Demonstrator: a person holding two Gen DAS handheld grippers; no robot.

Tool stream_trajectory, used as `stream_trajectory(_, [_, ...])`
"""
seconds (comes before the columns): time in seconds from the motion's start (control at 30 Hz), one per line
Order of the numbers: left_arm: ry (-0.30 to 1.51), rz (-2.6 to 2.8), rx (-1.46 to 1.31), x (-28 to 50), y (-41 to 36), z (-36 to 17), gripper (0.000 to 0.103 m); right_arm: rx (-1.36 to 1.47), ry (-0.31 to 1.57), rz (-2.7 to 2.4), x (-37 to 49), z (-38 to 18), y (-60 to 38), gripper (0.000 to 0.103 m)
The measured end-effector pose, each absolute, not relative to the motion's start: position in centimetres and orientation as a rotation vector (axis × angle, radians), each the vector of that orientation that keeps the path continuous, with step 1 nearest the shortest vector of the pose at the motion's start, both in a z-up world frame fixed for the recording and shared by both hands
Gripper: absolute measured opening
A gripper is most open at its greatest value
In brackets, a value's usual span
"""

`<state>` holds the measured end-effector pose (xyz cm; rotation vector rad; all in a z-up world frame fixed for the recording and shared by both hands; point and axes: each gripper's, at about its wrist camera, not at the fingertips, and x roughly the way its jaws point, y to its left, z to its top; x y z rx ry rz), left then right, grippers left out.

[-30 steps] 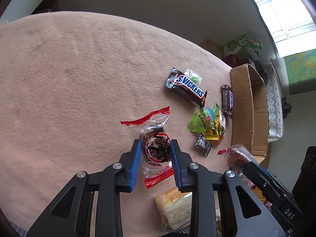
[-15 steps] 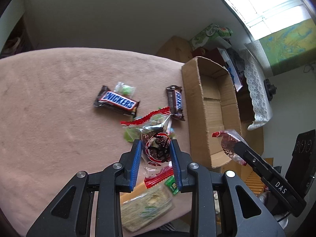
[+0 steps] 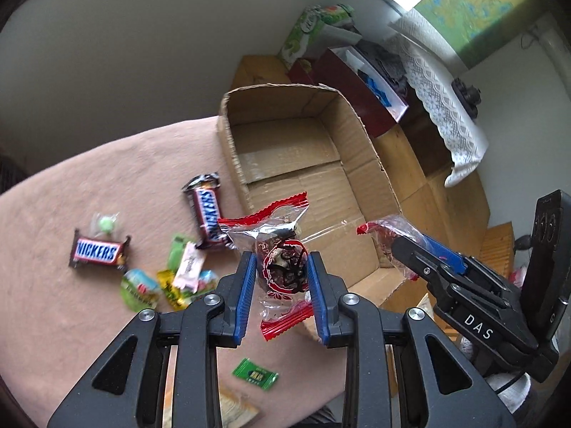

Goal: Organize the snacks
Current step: 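Carry both bags into the cardboard box and open both tools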

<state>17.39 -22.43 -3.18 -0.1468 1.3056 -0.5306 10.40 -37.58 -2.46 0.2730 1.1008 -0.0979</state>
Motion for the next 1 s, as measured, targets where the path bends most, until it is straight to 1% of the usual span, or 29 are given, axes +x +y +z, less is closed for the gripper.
stream_trajectory(0.2, [1.289,-0.531,-0.062,19.4,-25.1,-3.7,0.028,0.269,1.109,-0.097,11.2,-3.3,-39.1,0.049])
stream_trajectory(0.33, [1.293,-0.546,-0.058,20.5,-26.0,-4.2,0.028,0.27,1.122,-0.091,11.5,-3.9,-39.5,0.049])
stream_trajectory(0.4, [1.298,-0.558,-0.062,20.8,-26.4,-4.4,0.029,0.268,1.125,-0.097,11.5,-4.0,-39.5,0.053])
stream_trajectory(0.47, [1.296,-0.558,-0.042,20.8,-26.6,-4.4,0.035,0.265,1.124,-0.1,11.5,-4.1,-39.5,0.063])
stream_trajectory(0.5, [1.293,-0.556,-0.036,20.8,-26.6,-4.4,0.044,0.263,1.12,-0.105,11.5,-4.1,-39.4,0.065])
stream_trajectory(0.53, [1.29,-0.551,-0.033,20.7,-26.5,-4.3,0.049,0.262,1.116,-0.109,11.4,-4.0,-39.4,0.066])
stream_trajectory(0.7, [1.288,-0.538,-0.044,20.6,-25.6,-4.1,0.049,0.255,1.108,-0.115,11.2,-3.7,-39.0,0.067])
stream_trajectory(0.77, [1.284,-0.534,-0.047,20.8,-25.3,-3.9,0.049,0.247,1.108,-0.116,11.2,-3.6,-38.7,0.07])
stream_trajectory(1.0, [1.26,-0.522,-0.057,20.1,-23.2,-2.7,0.049,0.198,1.073,-0.088,10.3,-2.9,-37.0,0.07])
